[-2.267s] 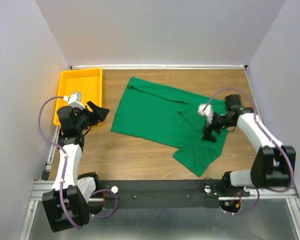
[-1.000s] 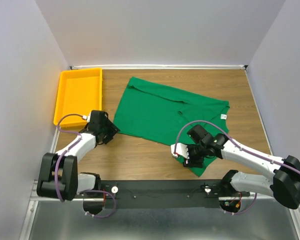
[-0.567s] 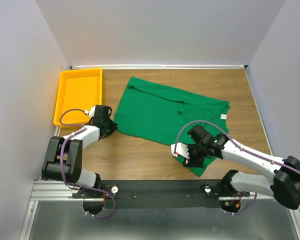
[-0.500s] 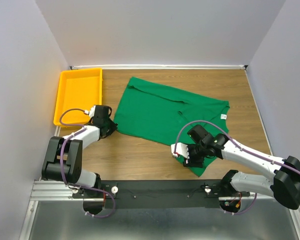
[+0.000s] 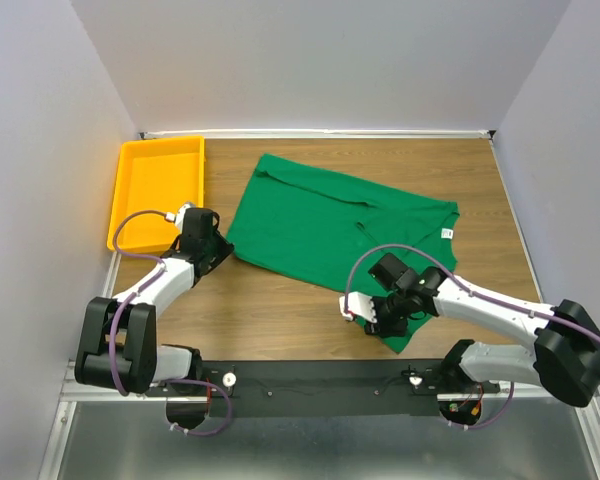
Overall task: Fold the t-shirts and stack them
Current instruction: Fold the tshirt
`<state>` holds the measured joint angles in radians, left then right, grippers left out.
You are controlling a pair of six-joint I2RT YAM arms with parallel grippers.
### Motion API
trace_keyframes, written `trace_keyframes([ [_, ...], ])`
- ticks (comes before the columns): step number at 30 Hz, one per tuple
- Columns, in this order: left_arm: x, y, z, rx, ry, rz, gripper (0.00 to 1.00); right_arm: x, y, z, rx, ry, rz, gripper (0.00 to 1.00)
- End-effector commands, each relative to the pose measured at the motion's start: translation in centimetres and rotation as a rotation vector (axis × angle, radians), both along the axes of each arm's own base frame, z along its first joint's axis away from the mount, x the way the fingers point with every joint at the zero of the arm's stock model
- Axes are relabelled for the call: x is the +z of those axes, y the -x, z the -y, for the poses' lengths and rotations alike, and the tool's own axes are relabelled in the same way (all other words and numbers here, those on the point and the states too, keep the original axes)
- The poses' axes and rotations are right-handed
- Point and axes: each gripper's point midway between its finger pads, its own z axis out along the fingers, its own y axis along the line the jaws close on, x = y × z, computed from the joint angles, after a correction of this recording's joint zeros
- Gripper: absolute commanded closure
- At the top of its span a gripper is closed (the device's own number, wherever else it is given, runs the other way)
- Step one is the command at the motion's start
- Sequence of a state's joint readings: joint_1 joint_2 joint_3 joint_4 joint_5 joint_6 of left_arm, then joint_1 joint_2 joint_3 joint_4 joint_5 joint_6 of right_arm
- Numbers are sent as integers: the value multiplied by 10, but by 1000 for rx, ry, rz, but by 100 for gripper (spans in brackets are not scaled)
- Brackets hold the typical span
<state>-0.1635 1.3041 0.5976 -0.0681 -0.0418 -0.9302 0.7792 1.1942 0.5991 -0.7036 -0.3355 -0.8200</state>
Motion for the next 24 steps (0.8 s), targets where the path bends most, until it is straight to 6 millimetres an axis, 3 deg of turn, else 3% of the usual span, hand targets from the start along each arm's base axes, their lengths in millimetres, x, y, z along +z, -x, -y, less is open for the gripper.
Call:
trace_keyframes([
  [1,1,1,2,-29,-7,17,100,3,17,-10,71,-2,-56,48],
  [7,0,3,5,-38,6,20,100,1,8,-8,51,56,-2,46],
  [11,2,1,7,-47,9,29,100,-2,3,0,29,99,29,49],
  [15,2,-1,7,-51,7,32,100,-21,7,11,13,183,-1,74],
  [18,3,-2,7,-56,4,37,100,-24,2,6,-18,185,-3,89],
  [21,4,-3,7,-57,3,41,100,-11,-15,-5,-32,159,56,96],
  [24,4,-4,7,-64,-2,46,100,17,-41,-23,-49,107,161,97],
])
